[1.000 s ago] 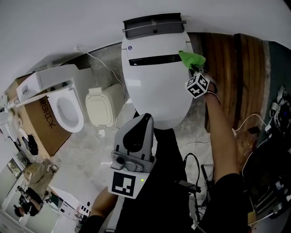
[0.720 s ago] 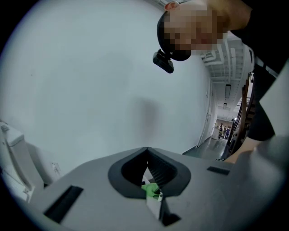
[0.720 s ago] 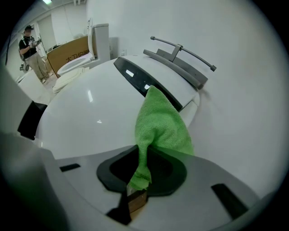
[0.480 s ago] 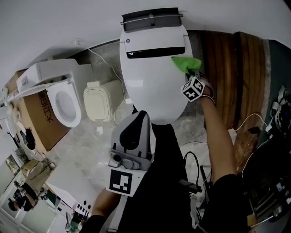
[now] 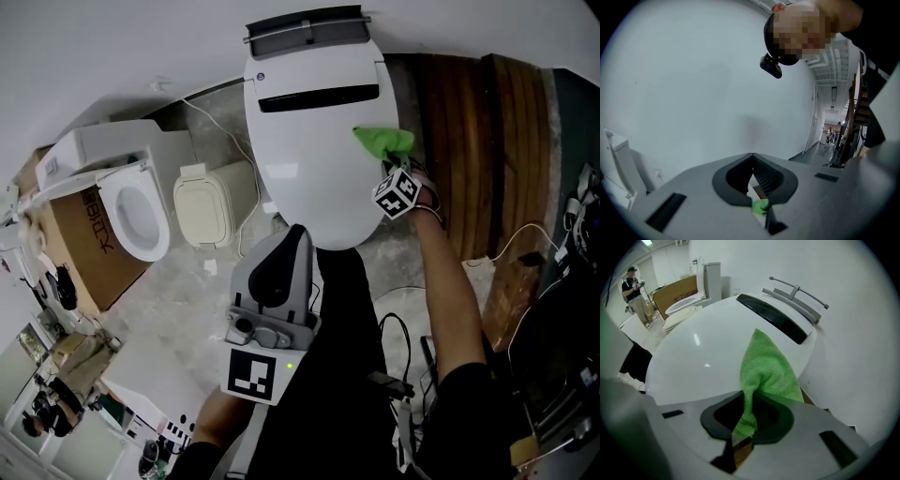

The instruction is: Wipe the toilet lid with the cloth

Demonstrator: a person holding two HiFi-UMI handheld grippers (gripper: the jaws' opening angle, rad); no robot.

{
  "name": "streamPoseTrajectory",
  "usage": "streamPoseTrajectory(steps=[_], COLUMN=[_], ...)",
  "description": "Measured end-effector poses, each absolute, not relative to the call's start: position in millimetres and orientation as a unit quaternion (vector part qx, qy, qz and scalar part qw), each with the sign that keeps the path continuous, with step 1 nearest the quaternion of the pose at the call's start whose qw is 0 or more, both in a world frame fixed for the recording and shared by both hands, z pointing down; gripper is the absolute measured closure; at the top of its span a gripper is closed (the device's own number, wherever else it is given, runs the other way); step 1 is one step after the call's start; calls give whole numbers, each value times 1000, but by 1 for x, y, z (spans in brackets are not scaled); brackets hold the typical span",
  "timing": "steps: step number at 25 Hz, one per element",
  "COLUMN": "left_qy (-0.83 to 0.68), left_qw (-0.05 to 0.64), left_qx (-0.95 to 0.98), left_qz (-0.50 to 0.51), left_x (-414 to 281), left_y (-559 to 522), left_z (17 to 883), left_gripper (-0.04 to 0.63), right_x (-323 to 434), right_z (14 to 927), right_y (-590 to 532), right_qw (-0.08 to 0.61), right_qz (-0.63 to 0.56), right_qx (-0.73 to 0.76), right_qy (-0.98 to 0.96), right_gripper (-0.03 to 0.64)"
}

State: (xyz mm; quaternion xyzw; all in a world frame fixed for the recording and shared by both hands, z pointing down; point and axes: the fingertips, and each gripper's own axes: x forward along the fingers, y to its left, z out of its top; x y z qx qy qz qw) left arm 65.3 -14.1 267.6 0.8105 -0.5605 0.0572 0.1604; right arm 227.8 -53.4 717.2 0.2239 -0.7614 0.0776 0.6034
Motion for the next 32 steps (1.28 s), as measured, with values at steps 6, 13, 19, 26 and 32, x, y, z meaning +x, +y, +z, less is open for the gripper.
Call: streamPoseTrajectory(steps=[6,13,19,26,32], left_qy=[-543,-509,-499,-496,-489], left_qw=[165,170,171,177,181], left_qx=[822,842,848,848,851], left_qz=[53,65,63,58,60], left_x=[49,28,7,-7,-15], left_y=[-2,21,39,60,73], left_z=[274,286,294,305,312], left_gripper=[597,597,597,597,597], right_x=[230,231,220,194,171], right_z=[723,731,737,744,748], right_y=[-13,54,110,182,218], right_qw=[611,616,607,598,586], right_qz=[97,135,183,220,253], right_qx=[232,257,282,285,292], right_qy=[-751,-732,-720,-716,-712], right_gripper=[551,551,551,551,551])
